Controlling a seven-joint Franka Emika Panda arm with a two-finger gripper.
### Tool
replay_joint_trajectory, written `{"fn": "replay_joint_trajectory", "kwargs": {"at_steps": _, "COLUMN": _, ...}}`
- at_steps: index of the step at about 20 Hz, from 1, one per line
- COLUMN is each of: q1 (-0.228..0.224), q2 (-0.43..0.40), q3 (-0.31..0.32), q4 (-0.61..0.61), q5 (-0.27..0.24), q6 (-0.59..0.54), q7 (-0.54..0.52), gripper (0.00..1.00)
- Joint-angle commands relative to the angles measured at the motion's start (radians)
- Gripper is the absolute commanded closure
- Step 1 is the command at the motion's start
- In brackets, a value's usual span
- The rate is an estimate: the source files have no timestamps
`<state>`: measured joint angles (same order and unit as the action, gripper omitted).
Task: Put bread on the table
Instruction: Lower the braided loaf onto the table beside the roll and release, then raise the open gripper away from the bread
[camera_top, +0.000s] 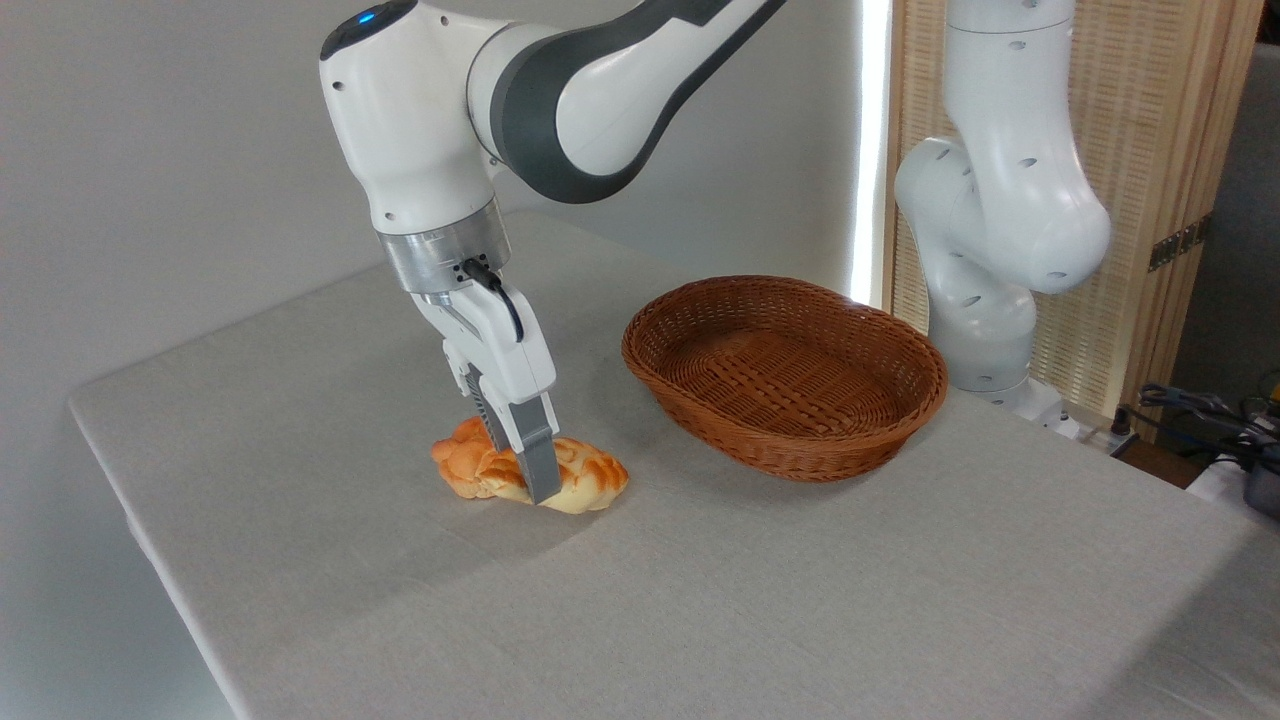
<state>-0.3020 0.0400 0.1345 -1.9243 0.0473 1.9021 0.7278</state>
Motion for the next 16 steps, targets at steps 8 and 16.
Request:
{"fn": "replay_joint_trajectory", "kwargs": {"at_steps": 8, "q1": -0.008, "q2": 0.021, "q3": -0.004, "q4": 0.013, "q5": 0.003, "q6": 0.068, "q7": 0.002, "gripper": 0.00}}
{"fn": "replay_joint_trajectory", "kwargs": {"at_steps": 16, "q1": -0.017, "q2": -0.008, "q3": -0.009, "q4": 0.148, "q5": 0.000, "q6": 0.055, "q7": -0.137, "gripper": 0.00}}
